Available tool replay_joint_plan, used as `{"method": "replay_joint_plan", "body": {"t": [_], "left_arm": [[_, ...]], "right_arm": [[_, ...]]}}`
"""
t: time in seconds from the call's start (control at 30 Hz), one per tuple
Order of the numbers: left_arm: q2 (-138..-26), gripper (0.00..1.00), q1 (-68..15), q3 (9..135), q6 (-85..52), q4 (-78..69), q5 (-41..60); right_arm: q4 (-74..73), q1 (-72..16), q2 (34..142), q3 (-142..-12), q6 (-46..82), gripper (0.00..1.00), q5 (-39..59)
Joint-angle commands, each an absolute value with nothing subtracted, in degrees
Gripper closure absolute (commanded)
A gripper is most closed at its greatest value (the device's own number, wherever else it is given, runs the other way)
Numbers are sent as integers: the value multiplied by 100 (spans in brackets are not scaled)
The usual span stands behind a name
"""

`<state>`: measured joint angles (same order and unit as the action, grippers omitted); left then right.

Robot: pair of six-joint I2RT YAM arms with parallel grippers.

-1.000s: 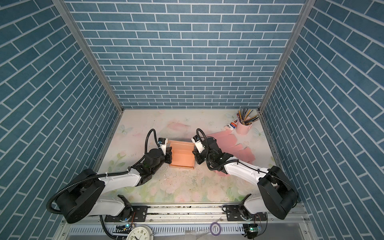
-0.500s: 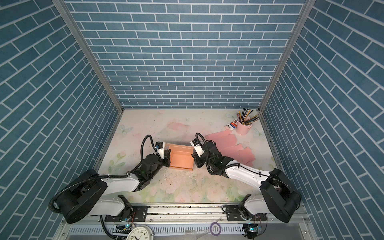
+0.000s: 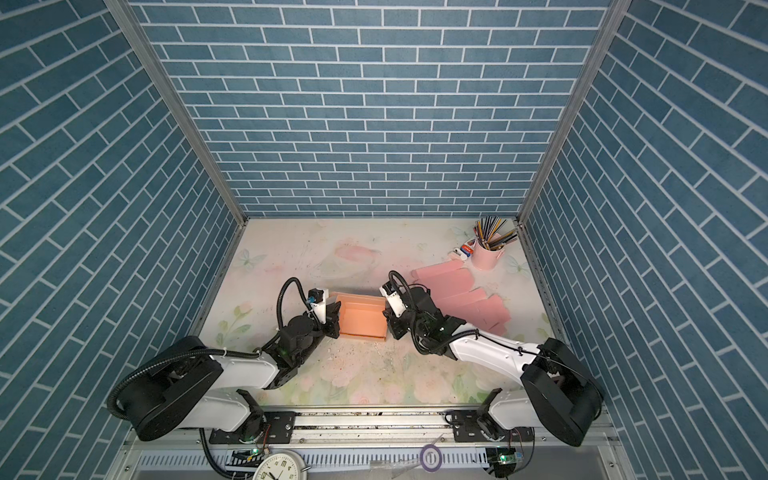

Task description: Fold the paper box

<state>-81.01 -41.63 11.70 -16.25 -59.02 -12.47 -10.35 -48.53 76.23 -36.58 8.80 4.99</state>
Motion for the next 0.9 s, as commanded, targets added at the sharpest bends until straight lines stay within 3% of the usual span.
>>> {"method": "replay_joint_plan", "body": {"t": [0.0,0.43,0.87], "left_arm": [[-8308,98,-4255,959,-1738,-5794,-1141],[-8759,98,-4399,939,-1875,-6192,-1173],[-8466,98,-4706,1009,-1870,-5753,-1443]], "right_arm": [[-998,-4922,7555,-3569,993,87,361],[-992,-4919,7488,-3416,1036,87,369],[-1133,-4917,7441,-3341,1081,88,428]]}}
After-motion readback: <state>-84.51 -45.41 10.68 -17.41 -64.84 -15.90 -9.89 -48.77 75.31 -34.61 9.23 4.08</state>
